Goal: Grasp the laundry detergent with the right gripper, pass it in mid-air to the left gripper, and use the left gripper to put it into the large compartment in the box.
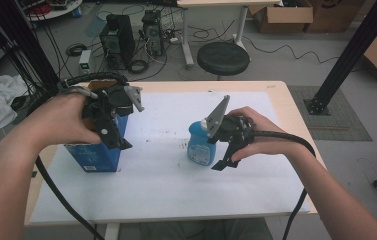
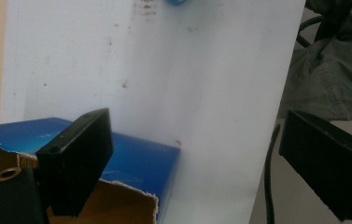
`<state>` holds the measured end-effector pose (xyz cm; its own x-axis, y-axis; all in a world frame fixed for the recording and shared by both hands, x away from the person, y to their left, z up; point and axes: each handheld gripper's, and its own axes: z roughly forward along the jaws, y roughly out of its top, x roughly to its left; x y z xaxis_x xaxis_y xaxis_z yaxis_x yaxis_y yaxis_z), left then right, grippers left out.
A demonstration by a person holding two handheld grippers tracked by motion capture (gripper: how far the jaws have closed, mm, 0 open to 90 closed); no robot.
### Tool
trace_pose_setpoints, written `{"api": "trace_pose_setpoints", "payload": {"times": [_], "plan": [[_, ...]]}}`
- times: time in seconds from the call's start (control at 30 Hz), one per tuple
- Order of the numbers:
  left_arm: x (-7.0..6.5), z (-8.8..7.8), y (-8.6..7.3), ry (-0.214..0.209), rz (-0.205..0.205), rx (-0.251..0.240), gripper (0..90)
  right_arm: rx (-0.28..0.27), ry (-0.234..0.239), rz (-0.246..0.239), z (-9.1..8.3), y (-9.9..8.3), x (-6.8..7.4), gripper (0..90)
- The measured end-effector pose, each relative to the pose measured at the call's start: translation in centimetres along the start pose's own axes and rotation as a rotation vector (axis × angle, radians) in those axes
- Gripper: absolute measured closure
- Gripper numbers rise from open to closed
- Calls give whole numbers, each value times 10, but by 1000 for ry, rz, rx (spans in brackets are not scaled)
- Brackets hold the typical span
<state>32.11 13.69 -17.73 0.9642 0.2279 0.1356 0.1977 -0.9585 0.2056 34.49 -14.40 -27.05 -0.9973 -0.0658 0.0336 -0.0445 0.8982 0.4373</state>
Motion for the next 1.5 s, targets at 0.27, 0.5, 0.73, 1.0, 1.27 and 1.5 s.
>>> {"api": "trace_pose_setpoints", "payload": {"times": [0.27,0.5,0.73,1.0,1.27,1.5], "plan": [[3,2,7,-4,13,-1,108,-55,-19,16,-8,-11,-3,174],[7,6,9,-11,7,1,108,-113,-41,48,-16,-27,-6,174],[8,9,10,-16,9,8,107,-183,-69,72,-25,-40,-11,173],[9,7,14,-9,10,12,107,-245,-108,109,-31,-55,-13,171],[10,5,15,-3,10,8,108,-314,-147,152,-27,-68,-17,171],[11,7,16,-7,9,11,108,-354,-162,191,-17,-79,-21,173]]}}
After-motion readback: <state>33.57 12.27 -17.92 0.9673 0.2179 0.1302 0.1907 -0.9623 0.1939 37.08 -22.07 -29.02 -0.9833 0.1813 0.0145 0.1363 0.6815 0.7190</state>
